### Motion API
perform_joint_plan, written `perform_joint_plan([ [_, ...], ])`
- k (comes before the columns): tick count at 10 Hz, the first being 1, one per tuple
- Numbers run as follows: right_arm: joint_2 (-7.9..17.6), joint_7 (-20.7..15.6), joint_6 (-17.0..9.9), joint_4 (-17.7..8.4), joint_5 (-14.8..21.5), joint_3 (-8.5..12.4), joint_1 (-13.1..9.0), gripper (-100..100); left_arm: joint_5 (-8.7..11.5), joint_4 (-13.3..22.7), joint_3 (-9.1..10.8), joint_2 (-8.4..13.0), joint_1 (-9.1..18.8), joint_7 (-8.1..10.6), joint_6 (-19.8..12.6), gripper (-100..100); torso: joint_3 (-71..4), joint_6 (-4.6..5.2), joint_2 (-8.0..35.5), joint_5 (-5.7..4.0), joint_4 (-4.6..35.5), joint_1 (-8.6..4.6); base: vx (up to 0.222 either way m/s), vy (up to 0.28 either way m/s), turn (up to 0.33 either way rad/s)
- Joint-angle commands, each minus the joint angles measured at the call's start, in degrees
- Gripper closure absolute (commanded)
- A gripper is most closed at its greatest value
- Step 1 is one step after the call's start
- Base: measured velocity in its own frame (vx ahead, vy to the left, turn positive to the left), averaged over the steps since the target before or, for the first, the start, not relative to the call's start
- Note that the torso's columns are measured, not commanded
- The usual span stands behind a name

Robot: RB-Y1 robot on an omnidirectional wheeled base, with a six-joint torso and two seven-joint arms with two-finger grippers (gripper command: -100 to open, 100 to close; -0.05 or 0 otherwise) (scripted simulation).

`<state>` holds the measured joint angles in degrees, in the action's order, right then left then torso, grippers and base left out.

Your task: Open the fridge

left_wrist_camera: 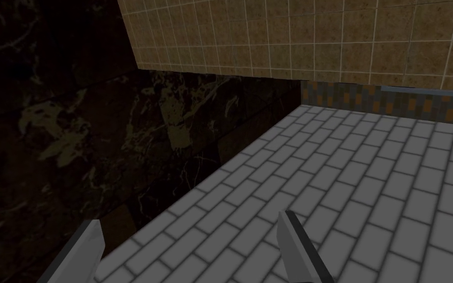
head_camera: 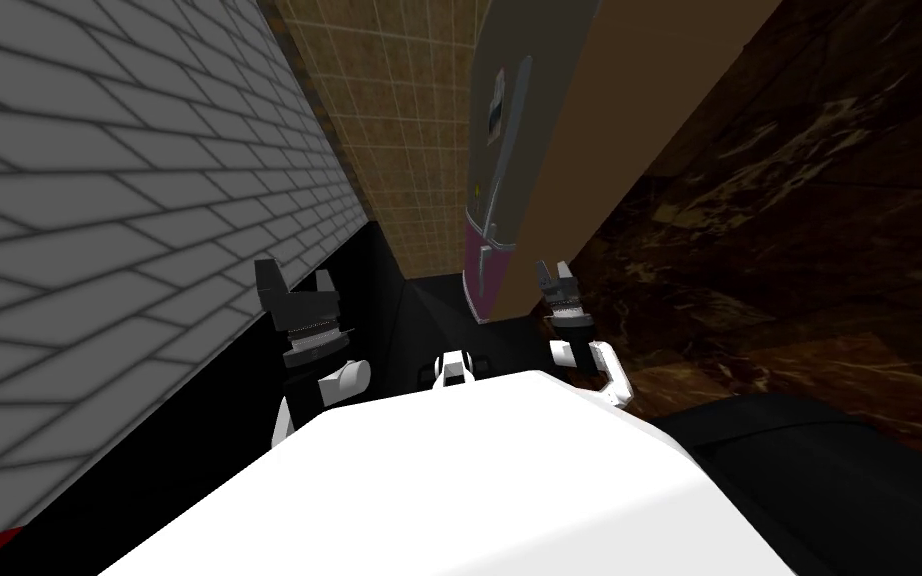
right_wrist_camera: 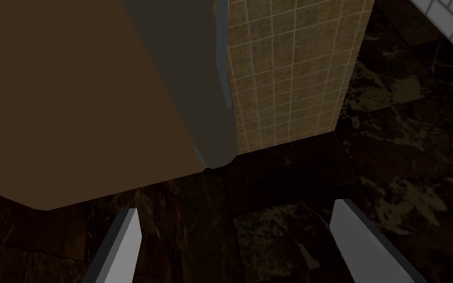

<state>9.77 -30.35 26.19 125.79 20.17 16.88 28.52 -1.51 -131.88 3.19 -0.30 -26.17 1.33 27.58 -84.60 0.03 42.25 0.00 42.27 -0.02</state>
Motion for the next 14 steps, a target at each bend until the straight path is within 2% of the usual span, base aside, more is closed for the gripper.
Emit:
perform_joint_plan([
  [1, 0.0, -3.3, -0.6, -0.3, 2.8, 1.3, -0.2, -100, 0.0, 0.0, 0.0, 0.0, 0.0, 0.0, 0.0, 0, 0.0, -0.04, 0.0, -0.01, 0.0, -0.01, 0.058, 0.01, 0.102],
  [3, 0.1, -7.1, -1.7, -1.1, 6.7, 3.6, -0.6, -100, 0.0, 0.0, 0.0, 0.0, 0.0, 0.0, 0.0, 0, 0.1, -0.05, 0.1, 0.0, 0.0, 0.03, 0.067, 0.024, 0.227],
  [4, 0.1, -8.1, -1.7, -1.1, 7.2, 3.6, -0.6, -100, 0.0, 0.0, -0.01, 0.0, 0.0, 0.0, 0.0, 0, 0.0, -0.06, 0.0, 0.02, 0.0, 0.09, 0.064, 0.016, 0.097],
  [5, 0.2, -10.1, -2.2, -1.6, 9.5, 4.8, -0.8, -100, 0.0, 0.0, 0.0, 0.0, 0.0, 0.0, 0.0, 0, 0.0, 0.0, 0.0, 0.01, 0.0, 0.01, 0.062, 0.006, 0.138],
  [6, 0.2, -10.5, -2.2, -1.6, 9.5, 4.8, -0.8, -100, 0.0, 0.0, 0.0, 0.0, 0.0, 0.0, 0.0, 0, 0.0, -0.04, 0.1, -0.01, 0.0, -0.02, 0.052, 0.0, 0.091],
  [8, 0.5, -14.4, -3.5, -3.0, 13.5, 7.1, -1.2, -100, 0.0, 0.0, 0.0, 0.0, 0.0, 0.0, 0.0, 0, 0.1, -0.05, 0.1, -0.01, 0.0, 0.0, 0.07, 0.011, 0.227],
  [9, 0.5, -15.4, -3.5, -3.0, 13.9, 7.1, -1.2, -100, 0.0, 0.0, 0.0, 0.0, 0.0, 0.0, 0.0, 0, 0.0, -0.06, -0.1, 0.02, 0.0, 0.08, 0.079, 0.008, 0.113],
  [10, 0.7, -17.3, -4.1, -3.8, 16.2, 8.3, -1.5, -100, 0.0, 0.0, 0.0, 0.0, 0.0, 0.0, 0.0, 0, 0.0, 0.0, 0.0, 0.01, 0.0, 0.03, 0.072, -0.002, 0.152],
  [11, 0.7, -17.8, -4.1, -3.8, 16.2, 8.3, -1.5, -100, 0.0, 0.0, 0.0, 0.0, 0.0, 0.0, 0.0, 0, 0.0, -0.04, 0.0, -0.01, 0.0, -0.02, 0.051, -0.001, 0.078],
  [12, 0.9, -20.1, -4.8, -4.7, 18.4, 9.5, -1.7, -100, 0.0, 0.0, 0.0, 0.0, 0.0, 0.0, 0.0, 0, 0.1, -0.01, 0.1, 0.0, 0.0, -0.01, 0.052, 0.004, 0.16],
  [13, 0.9, -20.2, -4.8, -4.7, 18.4, 9.5, -1.7, -100, 0.0, 0.0, 0.0, 0.0, 0.0, 0.0, 0.0, 0, 0.1, -0.05, 0.1, 0.0, 0.0, 0.02, 0.046, -0.006, 0.112],
  [14, 1.2, -22.5, -5.5, -5.7, 20.7, 10.7, -1.9, -100, 0.0, 0.0, 0.0, 0.0, 0.0, 0.0, 0.0, 0, 0.1, -0.02, 0.1, 0.0, 0.0, 0.01, 0.051, -0.008, 0.172],
])
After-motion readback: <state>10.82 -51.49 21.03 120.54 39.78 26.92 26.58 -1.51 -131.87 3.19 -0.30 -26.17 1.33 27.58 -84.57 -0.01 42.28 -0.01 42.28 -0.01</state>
